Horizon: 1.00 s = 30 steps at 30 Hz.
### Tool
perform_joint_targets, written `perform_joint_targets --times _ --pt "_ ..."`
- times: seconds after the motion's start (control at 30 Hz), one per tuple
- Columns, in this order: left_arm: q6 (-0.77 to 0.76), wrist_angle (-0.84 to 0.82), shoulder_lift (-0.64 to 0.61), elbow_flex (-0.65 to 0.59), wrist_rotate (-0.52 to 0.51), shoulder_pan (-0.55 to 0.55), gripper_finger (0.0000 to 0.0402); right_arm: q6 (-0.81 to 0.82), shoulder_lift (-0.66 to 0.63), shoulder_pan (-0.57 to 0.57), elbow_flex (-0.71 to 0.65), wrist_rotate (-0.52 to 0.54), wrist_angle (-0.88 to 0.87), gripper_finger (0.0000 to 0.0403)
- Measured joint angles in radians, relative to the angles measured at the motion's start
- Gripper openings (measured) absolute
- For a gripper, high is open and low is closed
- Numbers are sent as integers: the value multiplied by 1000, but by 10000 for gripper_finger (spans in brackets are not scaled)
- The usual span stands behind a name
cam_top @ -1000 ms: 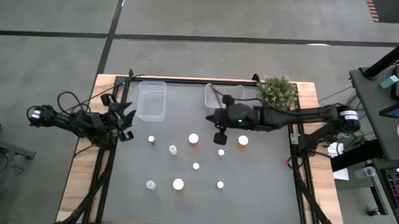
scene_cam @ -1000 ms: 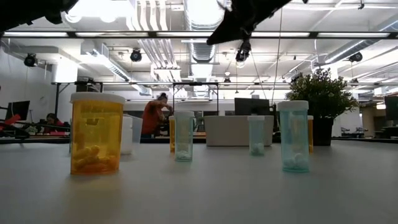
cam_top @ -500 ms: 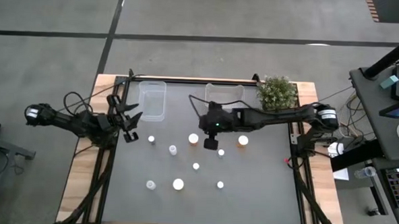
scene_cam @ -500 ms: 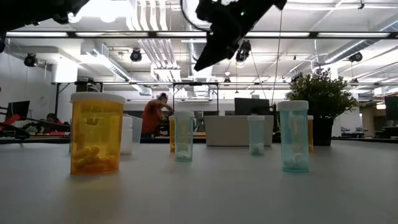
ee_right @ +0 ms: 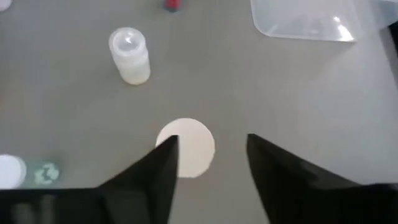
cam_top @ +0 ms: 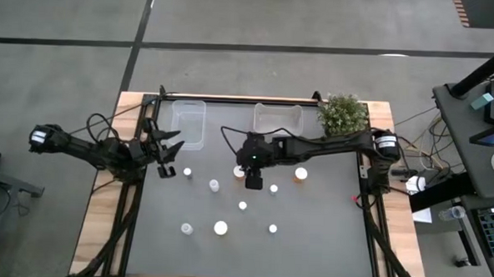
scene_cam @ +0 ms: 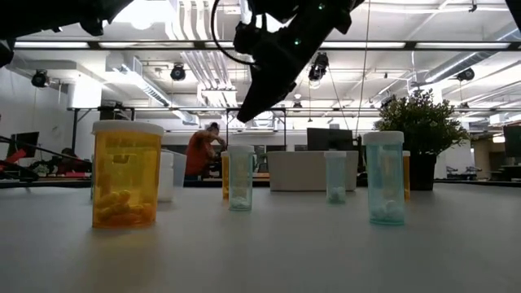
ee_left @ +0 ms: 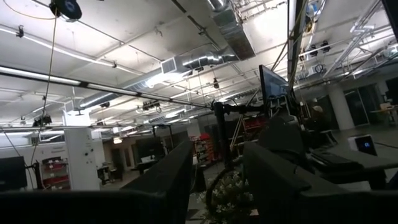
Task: Pick and place medicine bottles into bin by pill shape (circle, oval)
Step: Put the top left orange capsule bottle into the gray bin
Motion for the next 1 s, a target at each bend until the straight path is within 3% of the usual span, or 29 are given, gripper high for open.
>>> perform_joint_targets --times 0.23,0.4,1.0 --pt "1 6 1 -2 -6 0 129 26 52 1 0 -51 7 301" --pt "5 6 0 -2 -7 0 129 25 88 0 0 -51 8 342" --pt "11 21 -1 -3 -17 1 129 24 151 0 0 -51 84 324"
